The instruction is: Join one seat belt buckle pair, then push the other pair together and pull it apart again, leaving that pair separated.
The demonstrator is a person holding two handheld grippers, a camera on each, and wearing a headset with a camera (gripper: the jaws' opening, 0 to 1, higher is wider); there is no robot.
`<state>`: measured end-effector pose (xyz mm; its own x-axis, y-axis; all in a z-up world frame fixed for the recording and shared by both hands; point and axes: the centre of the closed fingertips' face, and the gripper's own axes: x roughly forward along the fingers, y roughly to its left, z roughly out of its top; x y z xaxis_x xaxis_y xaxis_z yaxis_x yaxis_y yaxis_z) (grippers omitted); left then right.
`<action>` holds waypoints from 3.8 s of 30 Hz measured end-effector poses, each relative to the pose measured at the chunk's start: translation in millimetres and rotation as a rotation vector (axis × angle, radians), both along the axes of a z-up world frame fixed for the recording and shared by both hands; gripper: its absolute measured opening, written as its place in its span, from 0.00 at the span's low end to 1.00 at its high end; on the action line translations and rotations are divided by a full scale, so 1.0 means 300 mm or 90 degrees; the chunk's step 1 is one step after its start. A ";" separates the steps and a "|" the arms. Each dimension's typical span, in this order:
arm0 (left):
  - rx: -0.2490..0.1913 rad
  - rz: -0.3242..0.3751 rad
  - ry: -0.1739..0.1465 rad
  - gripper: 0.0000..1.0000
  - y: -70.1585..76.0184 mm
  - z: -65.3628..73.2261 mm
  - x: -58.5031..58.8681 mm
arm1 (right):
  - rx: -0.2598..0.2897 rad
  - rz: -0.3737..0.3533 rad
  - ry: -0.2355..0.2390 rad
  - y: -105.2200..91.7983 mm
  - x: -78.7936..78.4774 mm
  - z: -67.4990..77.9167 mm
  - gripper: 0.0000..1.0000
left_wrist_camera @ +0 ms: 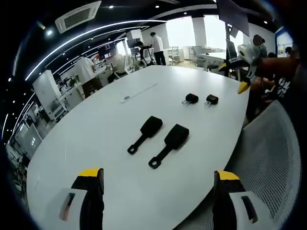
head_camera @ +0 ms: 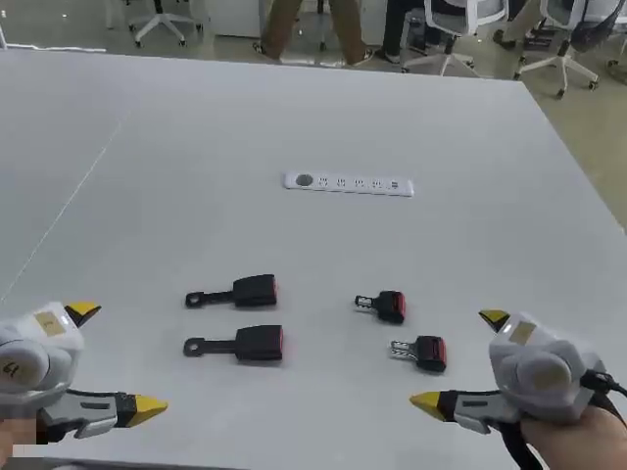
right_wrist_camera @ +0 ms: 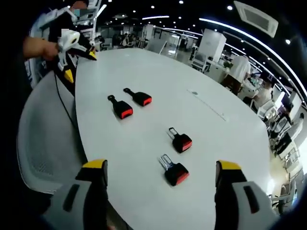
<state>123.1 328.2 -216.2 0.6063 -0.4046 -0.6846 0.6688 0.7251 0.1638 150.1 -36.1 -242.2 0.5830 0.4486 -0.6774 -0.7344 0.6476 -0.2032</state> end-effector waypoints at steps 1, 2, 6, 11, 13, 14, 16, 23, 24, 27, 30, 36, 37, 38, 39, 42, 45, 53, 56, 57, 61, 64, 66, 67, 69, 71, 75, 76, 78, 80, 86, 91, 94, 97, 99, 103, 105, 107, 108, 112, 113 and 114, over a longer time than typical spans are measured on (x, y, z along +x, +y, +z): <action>0.000 0.000 0.000 0.95 -0.001 0.000 -0.002 | 0.000 0.000 0.000 0.001 -0.001 0.000 0.94; 0.001 0.000 -0.001 0.95 -0.001 0.001 -0.003 | 0.001 0.000 0.000 0.002 -0.002 0.001 0.94; 0.002 0.002 0.000 0.95 0.002 -0.001 -0.010 | 0.003 0.000 -0.001 0.006 -0.002 0.006 0.94; 0.003 0.007 0.004 0.94 0.009 -0.003 -0.017 | 0.006 0.003 0.000 0.010 -0.003 0.008 0.94; 0.002 0.008 0.005 0.93 0.009 -0.002 -0.021 | 0.006 0.008 0.001 0.013 -0.006 0.005 0.94; 0.002 0.009 0.004 0.93 0.009 -0.001 -0.021 | 0.005 0.009 -0.001 0.015 -0.007 0.004 0.94; 0.002 0.009 0.004 0.93 0.009 0.000 -0.022 | 0.009 0.007 -0.002 0.017 -0.007 0.005 0.94; 0.005 0.012 -0.005 0.90 0.016 0.015 -0.007 | 0.007 0.008 -0.004 0.022 -0.002 0.010 0.94; 0.003 0.012 -0.006 0.90 0.015 0.016 -0.006 | 0.008 0.008 -0.005 0.022 0.000 0.013 0.94; 0.006 0.006 -0.008 0.92 0.012 0.016 -0.002 | 0.009 0.007 -0.006 0.025 0.006 0.019 0.94; 0.004 0.007 -0.008 0.91 0.011 0.016 -0.002 | 0.008 0.006 -0.009 0.028 0.012 0.025 0.94; 0.009 0.006 -0.009 0.89 0.013 0.013 -0.005 | 0.011 0.007 -0.010 0.030 0.013 0.027 0.93; 0.010 0.008 -0.010 0.89 0.015 0.012 -0.005 | 0.010 0.007 -0.009 0.028 0.012 0.024 0.93; 0.010 0.009 -0.010 0.89 0.015 0.012 -0.006 | 0.009 0.007 -0.007 0.026 0.009 0.020 0.92; 0.010 0.010 -0.009 0.88 0.016 0.011 -0.006 | 0.009 0.007 -0.007 0.024 0.008 0.019 0.92; 0.010 0.009 -0.010 0.88 0.011 0.010 -0.008 | 0.010 0.006 -0.006 0.021 0.001 0.016 0.92; 0.019 0.027 -0.023 0.86 0.025 0.021 0.010 | 0.006 0.011 -0.003 0.018 -0.006 0.014 0.92; 0.013 0.005 -0.015 0.88 -0.015 0.017 0.014 | -0.005 0.011 -0.003 -0.010 0.006 0.015 0.92; 0.013 0.006 -0.015 0.89 -0.017 0.016 0.018 | -0.006 0.011 -0.005 -0.011 0.013 0.015 0.92; 0.015 0.005 -0.016 0.91 -0.017 0.016 0.019 | -0.005 0.010 -0.007 -0.010 0.018 0.017 0.93; 0.014 0.005 -0.008 0.95 -0.015 0.007 0.019 | 0.002 0.006 -0.009 -0.004 0.029 0.022 0.94; 0.016 0.006 -0.001 0.97 -0.012 -0.001 0.019 | 0.004 0.006 -0.008 0.000 0.030 0.024 0.95; 0.017 0.008 -0.002 0.97 -0.012 -0.001 0.024 | 0.005 0.007 -0.010 0.000 0.031 0.025 0.96; 0.017 0.011 -0.004 0.97 -0.013 0.000 0.031 | 0.005 0.008 -0.009 -0.001 0.030 0.025 0.96; 0.017 0.016 -0.009 0.98 -0.018 0.000 0.043 | 0.011 0.004 -0.006 -0.004 0.029 0.022 0.95; 0.018 0.011 -0.004 0.99 -0.035 -0.012 0.051 | 0.020 -0.001 0.002 -0.008 0.028 0.021 0.95; 0.036 -0.012 -0.002 0.94 -0.069 -0.022 0.065 | 0.002 0.011 0.007 -0.013 0.020 0.014 0.88; 0.036 -0.016 -0.004 0.92 -0.076 -0.019 0.071 | -0.004 0.011 0.010 -0.018 0.021 0.009 0.86; 0.035 -0.012 -0.005 0.85 -0.084 -0.011 0.080 | 0.007 0.004 0.017 -0.019 0.025 0.012 0.85; 0.033 -0.015 -0.004 0.83 -0.091 -0.009 0.082 | 0.012 0.000 0.016 -0.023 0.030 0.015 0.83; 0.045 -0.029 -0.007 0.82 -0.088 -0.023 0.092 | 0.009 0.007 0.017 -0.024 0.031 0.007 0.78; 0.047 -0.041 0.005 0.77 -0.096 -0.066 0.106 | 0.010 0.008 0.028 -0.019 0.034 -0.011 0.78; 0.052 -0.059 0.021 0.73 -0.115 -0.118 0.107 | 0.001 0.022 0.036 -0.013 0.033 -0.030 0.75; 0.054 -0.093 0.013 0.66 -0.149 -0.136 0.109 | -0.020 0.044 0.033 -0.011 0.036 -0.048 0.72; 0.051 -0.100 0.022 0.64 -0.164 -0.161 0.116 | -0.026 0.051 0.039 -0.011 0.036 -0.059 0.69; 0.056 -0.126 0.032 0.63 -0.187 -0.210 0.141 | -0.044 0.078 0.044 -0.006 0.043 -0.077 0.66; 0.058 -0.142 0.034 0.61 -0.198 -0.226 0.157 | -0.051 0.084 0.045 -0.005 0.051 -0.087 0.64; 0.068 -0.157 0.038 0.57 -0.210 -0.232 0.168 | -0.057 0.093 0.053 -0.005 0.059 -0.104 0.63; 0.076 -0.169 0.041 0.53 -0.213 -0.238 0.172 | -0.057 0.100 0.056 -0.002 0.064 -0.111 0.62; 0.087 -0.190 0.037 0.49 -0.238 -0.246 0.201 | -0.052 0.119 0.077 0.012 0.070 -0.138 0.57; 0.089 -0.195 0.038 0.49 -0.243 -0.248 0.206 | -0.055 0.127 0.084 0.015 0.073 -0.150 0.57; 0.091 -0.203 0.039 0.49 -0.250 -0.255 0.212 | -0.058 0.133 0.086 0.017 0.074 -0.157 0.55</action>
